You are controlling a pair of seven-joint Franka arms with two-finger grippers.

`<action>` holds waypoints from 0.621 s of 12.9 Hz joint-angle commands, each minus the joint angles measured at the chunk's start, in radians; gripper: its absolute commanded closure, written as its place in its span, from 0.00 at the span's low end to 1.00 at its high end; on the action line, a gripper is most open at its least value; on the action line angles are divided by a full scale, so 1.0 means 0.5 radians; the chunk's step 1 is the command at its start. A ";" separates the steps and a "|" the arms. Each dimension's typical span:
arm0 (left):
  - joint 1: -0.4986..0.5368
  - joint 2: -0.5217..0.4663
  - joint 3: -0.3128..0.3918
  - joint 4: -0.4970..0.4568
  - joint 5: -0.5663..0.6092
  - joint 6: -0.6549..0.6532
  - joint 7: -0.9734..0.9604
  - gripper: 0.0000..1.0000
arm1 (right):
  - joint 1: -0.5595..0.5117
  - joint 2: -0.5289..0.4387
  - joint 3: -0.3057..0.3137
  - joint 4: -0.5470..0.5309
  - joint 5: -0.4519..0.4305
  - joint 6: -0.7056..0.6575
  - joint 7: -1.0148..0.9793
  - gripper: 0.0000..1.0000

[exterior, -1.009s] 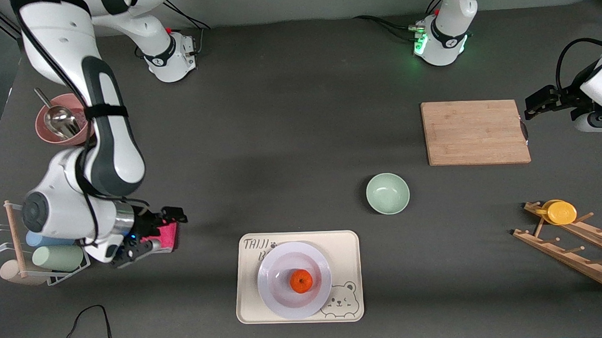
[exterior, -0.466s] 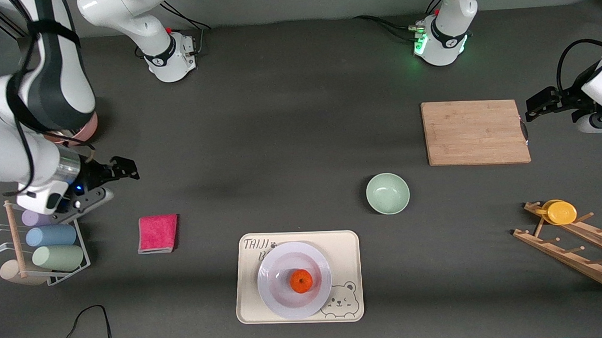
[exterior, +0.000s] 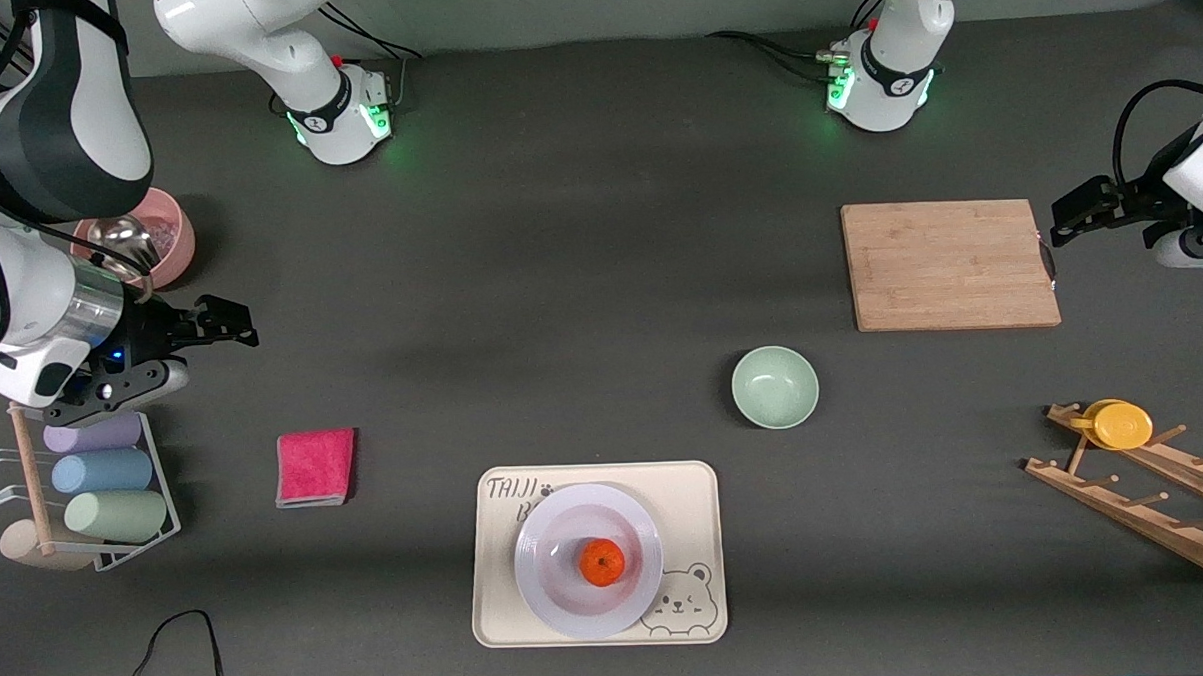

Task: Place orange and plate with both arms

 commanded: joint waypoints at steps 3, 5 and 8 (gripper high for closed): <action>-0.024 0.009 0.003 0.013 -0.013 0.017 -0.036 0.00 | -0.611 -0.242 0.614 -0.089 -0.197 -0.067 0.096 0.00; -0.030 0.009 0.003 0.013 0.005 0.017 -0.032 0.00 | -0.803 -0.303 0.870 -0.145 -0.222 -0.125 0.306 0.00; -0.039 0.009 -0.003 0.013 0.011 0.020 -0.036 0.00 | -0.865 -0.297 0.990 -0.130 -0.182 -0.236 0.470 0.00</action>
